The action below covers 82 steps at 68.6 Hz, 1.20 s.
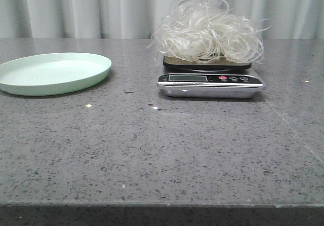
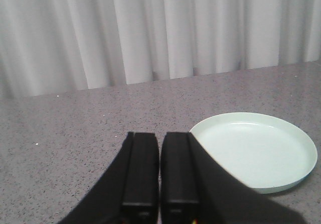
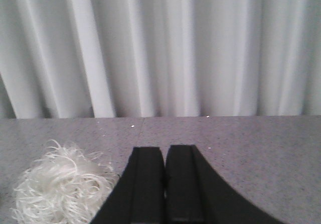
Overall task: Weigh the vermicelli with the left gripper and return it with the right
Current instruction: 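Lower the right gripper onto the vermicelli on the scale and grasp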
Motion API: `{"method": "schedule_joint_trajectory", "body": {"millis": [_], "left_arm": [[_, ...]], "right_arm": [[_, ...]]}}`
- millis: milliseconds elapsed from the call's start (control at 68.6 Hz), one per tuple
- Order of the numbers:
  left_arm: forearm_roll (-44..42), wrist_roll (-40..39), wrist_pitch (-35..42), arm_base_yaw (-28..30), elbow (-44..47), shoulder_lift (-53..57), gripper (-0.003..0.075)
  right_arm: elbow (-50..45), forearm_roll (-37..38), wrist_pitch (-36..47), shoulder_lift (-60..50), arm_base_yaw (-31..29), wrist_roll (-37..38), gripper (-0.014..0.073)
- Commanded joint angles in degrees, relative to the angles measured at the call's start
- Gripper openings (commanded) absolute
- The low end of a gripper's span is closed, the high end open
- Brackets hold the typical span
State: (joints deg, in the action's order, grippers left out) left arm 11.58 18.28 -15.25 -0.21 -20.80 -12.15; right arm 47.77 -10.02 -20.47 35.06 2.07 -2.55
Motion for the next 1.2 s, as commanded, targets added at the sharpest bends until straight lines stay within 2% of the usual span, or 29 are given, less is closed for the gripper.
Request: {"method": "schedule_joint_trajectory", "body": {"millis": [0,87,146,190,204,219,262,277,292,306,321,335,394,671,1181], "left_arm": [[1.0,-0.2,4.8,-0.3,-1.6,-0.5,0.0137],[1.0,-0.2,4.8,-0.3,-1.6,-0.5,0.0137],[1.0,-0.2,4.8,-0.3,-1.6,-0.5,0.0137],[1.0,-0.2,4.8,-0.3,-1.6,-0.5,0.0137],[1.0,-0.2,4.8,-0.3,-1.6,-0.5,0.0137],[1.0,-0.2,4.8,-0.3,-1.6,-0.5,0.0137],[1.0,-0.2,4.8,-0.3,-1.6,-0.5,0.0137],[1.0,-0.2,4.8,-0.3,-1.6,-0.5,0.0137],[1.0,-0.2,4.8,-0.3,-1.6,-0.5,0.0137],[1.0,-0.2,4.8,-0.3,-1.6,-0.5,0.0137],[1.0,-0.2,4.8,-0.3,-1.6,-0.5,0.0137],[1.0,-0.2,4.8,-0.3,-1.6,-0.5,0.0137],[1.0,-0.2,4.8,-0.3,-1.6,-0.5,0.0137],[1.0,-0.2,4.8,-0.3,-1.6,-0.5,0.0137],[0.9,-0.2,4.8,-0.3,-1.6,-0.5,0.0137]], "right_arm": [[11.4,-0.2,-2.4,8.6,4.1,-2.2,0.0153],[18.9,-0.2,-6.4,15.3,8.7,-4.4,0.0171],[23.3,-0.2,-8.4,19.5,11.1,-6.1,0.0227],[26.6,-0.2,-9.7,24.0,13.2,-7.4,0.0302],[26.6,-0.2,-9.7,24.0,13.2,-7.4,0.0302],[28.2,-0.2,-10.4,25.9,14.0,-7.6,0.0359],[30.0,-0.2,-10.6,27.8,14.6,-7.6,0.0407],[31.3,-0.2,-10.7,30.1,15.3,-7.6,0.0454],[31.3,-0.2,-10.7,30.1,15.3,-7.6,0.0454],[32.5,-0.2,-10.9,32.0,15.6,-7.6,0.0511],[32.5,-0.2,-10.9,32.0,15.6,-7.6,0.0511],[33.9,-0.2,-11.2,33.8,15.9,-7.6,0.0552],[35.7,-0.2,-11.9,37.4,16.1,-7.6,0.0617],[42.3,-2.0,-18.4,51.9,16.1,-8.2,0.0612],[42.5,-2.8,-23.4,66.5,16.1,-8.3,0.0610]]}}
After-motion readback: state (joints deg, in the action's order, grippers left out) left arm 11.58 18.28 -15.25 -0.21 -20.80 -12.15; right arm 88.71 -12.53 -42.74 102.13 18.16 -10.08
